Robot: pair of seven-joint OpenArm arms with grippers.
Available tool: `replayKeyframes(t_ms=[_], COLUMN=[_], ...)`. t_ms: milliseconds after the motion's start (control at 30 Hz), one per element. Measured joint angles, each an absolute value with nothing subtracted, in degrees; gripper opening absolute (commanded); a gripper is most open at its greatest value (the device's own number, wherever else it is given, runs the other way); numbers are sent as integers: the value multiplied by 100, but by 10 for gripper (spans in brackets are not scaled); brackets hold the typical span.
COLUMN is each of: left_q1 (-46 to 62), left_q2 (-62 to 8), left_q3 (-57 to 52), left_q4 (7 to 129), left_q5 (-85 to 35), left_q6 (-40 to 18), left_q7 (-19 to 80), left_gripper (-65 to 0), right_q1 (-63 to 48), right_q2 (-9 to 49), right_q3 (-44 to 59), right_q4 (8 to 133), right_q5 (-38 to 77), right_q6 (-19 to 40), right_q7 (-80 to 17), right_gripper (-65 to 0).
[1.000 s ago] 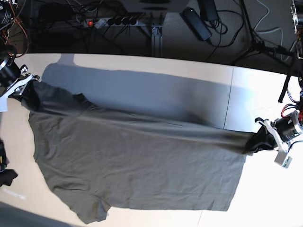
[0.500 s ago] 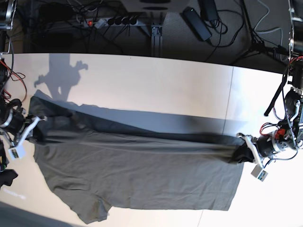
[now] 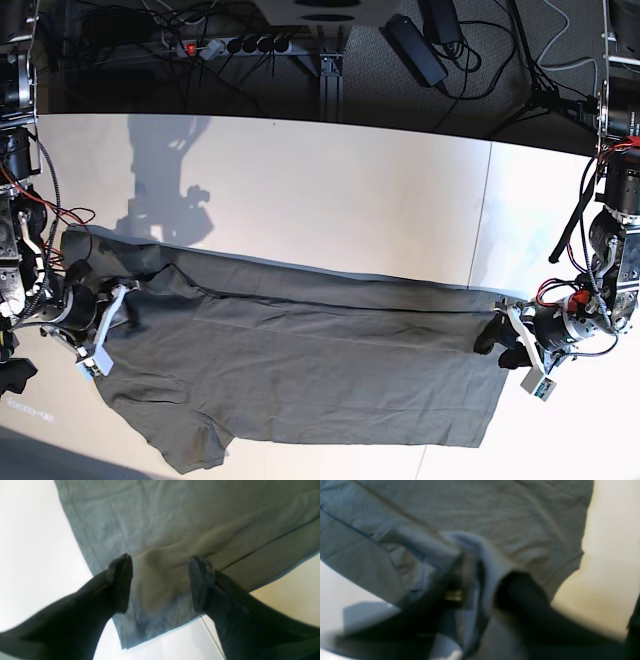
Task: Fold the T-shirt properly
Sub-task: 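Lift the grasped edge and fold it across the shirt body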
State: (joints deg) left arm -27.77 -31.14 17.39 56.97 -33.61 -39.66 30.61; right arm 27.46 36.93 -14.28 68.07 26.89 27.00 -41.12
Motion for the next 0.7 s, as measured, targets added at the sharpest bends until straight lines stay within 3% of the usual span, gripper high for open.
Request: replayKeyframes(t_ms=[33,67,333,400,467,500,533,700], left_q1=[-2777,-2779,-2779,-2779,-2779,-2777,-2768,-2829], left_q2=[-3114,-3111,-3142,-3089,-2963,-2882,-2801,-2349], left_q3=[1723,1675,1044,1046,1048,1052,1055,1055], left_q4=[5697,5697,5697,5697,5697,5697,5684,4906], left_q5=[-3367,-3365,-3721,-3710,-3583,-3415,-3264,-2858], left_q6=[-3966,-3966,-3957,-3957,-3957,-3959,-3959,-3959], left_q7=[3059,3061,3085,3085,3076,3072,3061,2904], left_gripper=[-259,-259,-261,-326,-514,-610,-650,-650], right_q1=[2746,2746,2749,2749,2746,2742,2731,2720], right_q2=[3638,3599,3317,3197,3055,2985,2915,2716], right_q3=[-1428,-1426,-285,-145,-115,-113,-113,-108], right_q4=[6807,6810,7006,6938,6726,6598,6464,5588], right_q5=[2676,2655,2906,2910,2786,2657,2519,2169], right_q6=[2698,2696,2698,2696,2696,2696,2696,2685], right_q7=[-4108,-4101,-4097,-4091,-4062,-4049,-4014,-3706], right_gripper=[-213,-209,-220,-338,-581,-650,-650,-650])
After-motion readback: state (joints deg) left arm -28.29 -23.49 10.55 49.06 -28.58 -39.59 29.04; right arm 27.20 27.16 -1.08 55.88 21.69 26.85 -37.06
